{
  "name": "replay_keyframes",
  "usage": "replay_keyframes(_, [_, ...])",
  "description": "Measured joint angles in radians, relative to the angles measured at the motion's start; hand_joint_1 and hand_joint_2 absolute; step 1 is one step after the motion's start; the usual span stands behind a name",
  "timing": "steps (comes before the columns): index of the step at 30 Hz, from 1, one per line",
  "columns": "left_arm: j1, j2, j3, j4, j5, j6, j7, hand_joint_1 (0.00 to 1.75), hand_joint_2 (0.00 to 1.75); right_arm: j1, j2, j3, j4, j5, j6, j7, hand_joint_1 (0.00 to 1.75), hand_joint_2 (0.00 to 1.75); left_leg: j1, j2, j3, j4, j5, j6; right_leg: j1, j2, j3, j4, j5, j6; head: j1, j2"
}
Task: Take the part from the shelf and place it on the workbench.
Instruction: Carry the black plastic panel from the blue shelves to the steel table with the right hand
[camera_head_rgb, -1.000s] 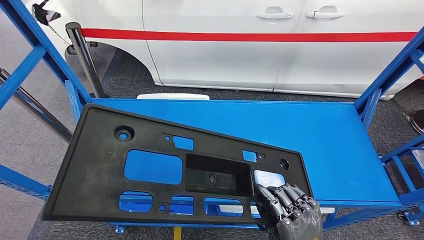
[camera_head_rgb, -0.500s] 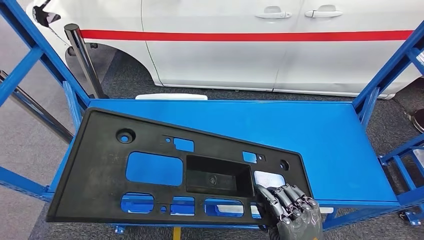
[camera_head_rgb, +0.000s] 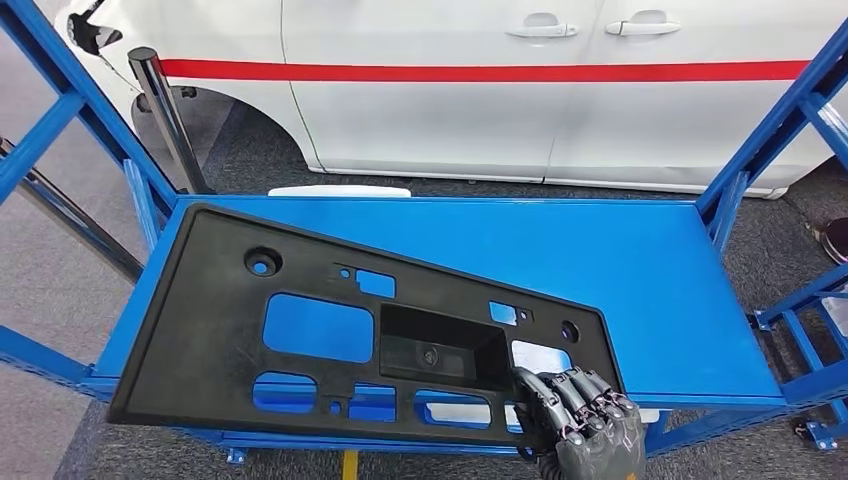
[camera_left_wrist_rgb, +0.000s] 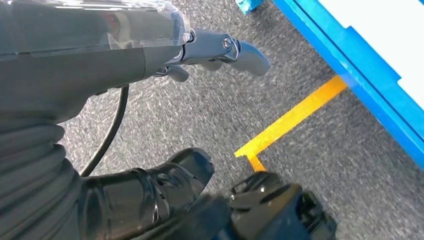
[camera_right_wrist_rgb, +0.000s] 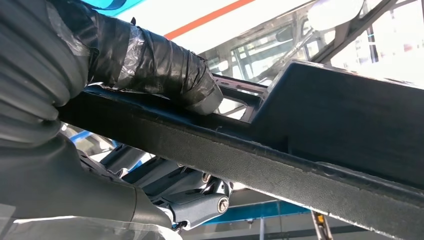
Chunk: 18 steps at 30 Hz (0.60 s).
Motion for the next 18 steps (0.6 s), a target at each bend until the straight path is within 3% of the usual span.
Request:
replay_keyframes(3, [0.003, 0.0, 0.0, 0.0, 0.0, 0.0, 0.0, 0.0, 1.75, 0.0, 0.0, 0.0, 0.0, 0.0, 0.0, -0.002, 1.75, 1.75, 0.0, 0.001, -0.005, -0.009, 0.015, 0.013, -0.001, 0.001, -0.004, 0.0, 0.003, 0.018, 0.0, 0.0])
replay_keyframes(5, [0.002, -0.001, 0.0, 0.0, 0.0, 0.0, -0.001, 0.0, 1.75, -0.001, 0.0, -0.001, 0.002, -0.001, 0.0, -0.004, 1.75, 1.75, 0.004, 0.005, -0.009, -0.018, 0.03, 0.026, -0.001, 0.002, -0.026, 0.055, -0.045, 0.025, 0.001, 0.0])
replay_keyframes(7, [0.0, -0.001, 0.0, 0.0, 0.0, -0.001, -0.002, 0.0, 1.75, -0.001, 0.0, -0.002, 0.006, -0.002, 0.0, -0.006, 1.75, 1.75, 0.003, 0.007, -0.021, -0.017, 0.039, 0.034, -0.003, 0.002, -0.07, 0.174, -0.123, 0.029, 0.002, 0.0])
replay_keyframes(8, [0.001, -0.001, 0.0, 0.0, 0.0, -0.001, -0.002, 0.0, 1.75, -0.001, 0.0, -0.003, 0.008, -0.002, 0.0, -0.006, 1.75, 1.75, 0.002, 0.008, -0.027, -0.015, 0.042, 0.035, -0.003, 0.001, -0.086, 0.225, -0.147, 0.031, 0.002, 0.0])
replay_keyframes(9, [0.001, -0.001, 0.0, 0.0, 0.0, -0.002, -0.002, 0.0, 1.75, -0.001, 0.0, -0.004, 0.011, -0.002, 0.0, -0.006, 1.75, 1.75, 0.001, 0.009, -0.034, -0.011, 0.043, 0.035, -0.003, 0.001, -0.088, 0.248, -0.153, 0.031, 0.002, 0.0])
replay_keyframes(10, [0.002, -0.001, 0.0, 0.0, 0.0, -0.002, -0.002, 0.0, 1.75, -0.001, 0.0, -0.005, 0.013, -0.002, 0.0, -0.006, 1.75, 1.75, 0.001, 0.009, -0.04, -0.007, 0.045, 0.035, -0.003, 0.001, -0.071, 0.232, -0.139, 0.031, 0.002, 0.0])
replay_keyframes(12, [0.002, -0.001, 0.0, 0.0, 0.0, -0.002, -0.002, 0.0, 1.75, -0.001, 0.0, -0.007, 0.015, -0.002, 0.0, -0.006, 1.75, 1.75, 0.0, 0.009, -0.048, 0.003, 0.045, 0.034, -0.002, 0.001, 0.003, 0.114, -0.088, 0.024, 0.002, 0.0])
replay_keyframes(14, [0.001, -0.002, 0.0, 0.0, 0.0, -0.003, -0.002, 0.0, 1.75, -0.002, 0.0, -0.007, 0.015, -0.002, 0.0, -0.007, 1.75, 1.75, -0.003, 0.008, -0.055, 0.012, 0.047, 0.027, 0.003, 0.001, 0.058, 0.013, -0.059, 0.015, 0.001, 0.0])
replay_keyframes(16, [0.0, -0.003, 0.0, 0.0, 0.0, -0.003, -0.002, 0.0, 1.75, -0.002, 0.0, -0.007, 0.016, -0.002, 0.0, -0.007, 1.75, 1.75, -0.004, 0.008, -0.06, 0.013, 0.053, 0.015, 0.008, 0.002, 0.062, -0.007, -0.055, 0.007, 0.001, 0.0])
replay_keyframes(18, [0.0, -0.003, 0.0, 0.0, 0.0, -0.003, -0.002, 0.0, 1.75, -0.002, 0.0, -0.008, 0.016, -0.002, 0.0, -0.006, 1.75, 1.75, -0.003, 0.007, -0.063, 0.013, 0.053, 0.003, 0.005, 0.001, 0.058, -0.013, -0.044, -0.006, 0.001, 0.0])
